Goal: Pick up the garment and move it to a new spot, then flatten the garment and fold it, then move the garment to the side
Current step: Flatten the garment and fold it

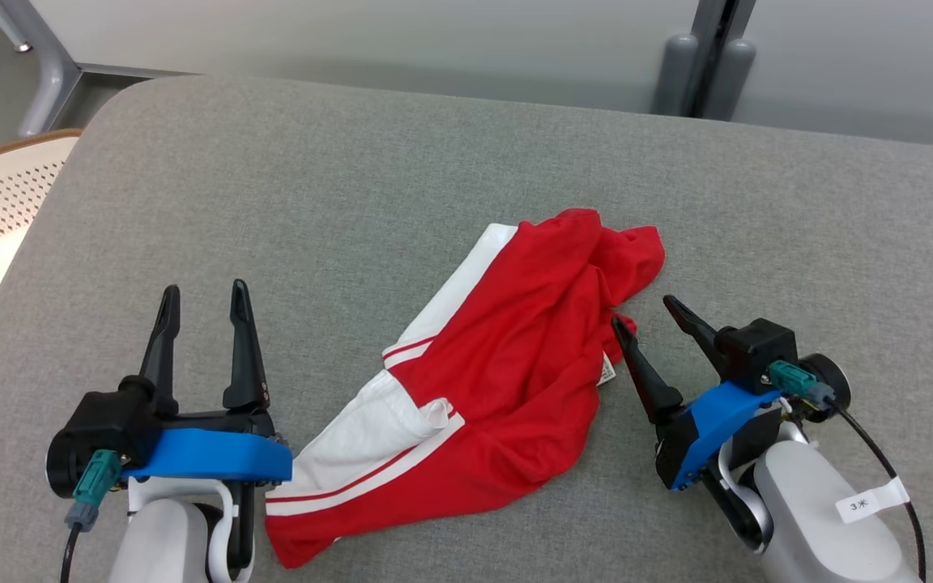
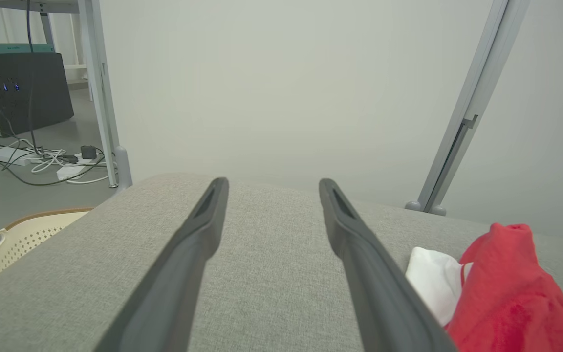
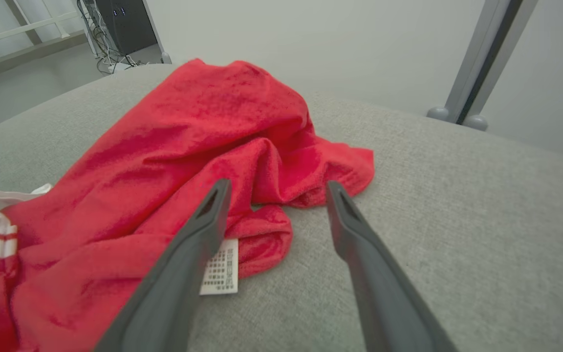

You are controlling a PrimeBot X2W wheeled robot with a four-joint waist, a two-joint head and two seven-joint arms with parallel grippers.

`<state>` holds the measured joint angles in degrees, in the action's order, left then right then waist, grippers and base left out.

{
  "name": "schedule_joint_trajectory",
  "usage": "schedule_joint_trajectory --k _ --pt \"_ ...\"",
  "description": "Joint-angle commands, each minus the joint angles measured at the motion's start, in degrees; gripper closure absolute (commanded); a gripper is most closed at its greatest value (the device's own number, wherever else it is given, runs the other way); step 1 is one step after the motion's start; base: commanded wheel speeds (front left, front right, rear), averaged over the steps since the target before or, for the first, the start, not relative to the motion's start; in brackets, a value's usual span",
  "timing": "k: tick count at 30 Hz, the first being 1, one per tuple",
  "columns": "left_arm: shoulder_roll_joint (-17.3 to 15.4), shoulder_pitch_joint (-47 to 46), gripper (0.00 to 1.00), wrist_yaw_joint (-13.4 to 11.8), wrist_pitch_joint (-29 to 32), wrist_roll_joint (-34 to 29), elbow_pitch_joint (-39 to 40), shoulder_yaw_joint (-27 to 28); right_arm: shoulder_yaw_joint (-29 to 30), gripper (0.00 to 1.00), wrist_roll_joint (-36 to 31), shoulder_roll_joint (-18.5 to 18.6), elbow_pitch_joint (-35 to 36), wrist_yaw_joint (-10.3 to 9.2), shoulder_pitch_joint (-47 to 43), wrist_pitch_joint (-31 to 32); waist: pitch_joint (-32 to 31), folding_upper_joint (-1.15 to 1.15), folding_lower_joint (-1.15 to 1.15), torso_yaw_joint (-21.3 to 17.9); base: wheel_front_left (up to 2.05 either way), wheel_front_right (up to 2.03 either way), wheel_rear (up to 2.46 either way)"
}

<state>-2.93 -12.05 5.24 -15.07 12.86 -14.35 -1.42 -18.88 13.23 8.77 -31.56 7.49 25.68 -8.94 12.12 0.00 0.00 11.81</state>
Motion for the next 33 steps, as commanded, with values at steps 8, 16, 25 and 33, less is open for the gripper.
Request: schedule_joint_trajectory --k 8,16,25,33 --pt "0.06 -1.35 0.00 -0.54 -0.13 0.98 0.10 -1.20 -0.10 0.00 -0.17 -0.59 -9.97 0.01 2.69 -1.43 1.20 0.00 0.00 2.56 0.00 0.00 0.00" --pt "0.06 -1.22 0.00 -0.72 -0.13 1.35 -0.20 -1.49 -2.06 1.00 1.30 -1.94 -18.11 0.01 5.92 -3.29 1.34 0.00 0.00 3.37 0.00 0.00 0.00" --pt "0.06 0.85 0.00 -0.57 -0.12 0.80 -0.79 -0.38 -2.85 1.00 4.20 -0.23 -15.81 0.01 4.65 -6.05 -2.12 0.00 0.00 -0.58 0.00 0.00 0.00" --pt "0.04 2.80 0.00 -0.75 -0.13 1.13 -0.67 0.05 2.16 1.00 5.60 4.89 -2.08 0.00 -3.39 -5.97 -5.17 0.00 0.00 -5.26 0.00 0.00 0.00"
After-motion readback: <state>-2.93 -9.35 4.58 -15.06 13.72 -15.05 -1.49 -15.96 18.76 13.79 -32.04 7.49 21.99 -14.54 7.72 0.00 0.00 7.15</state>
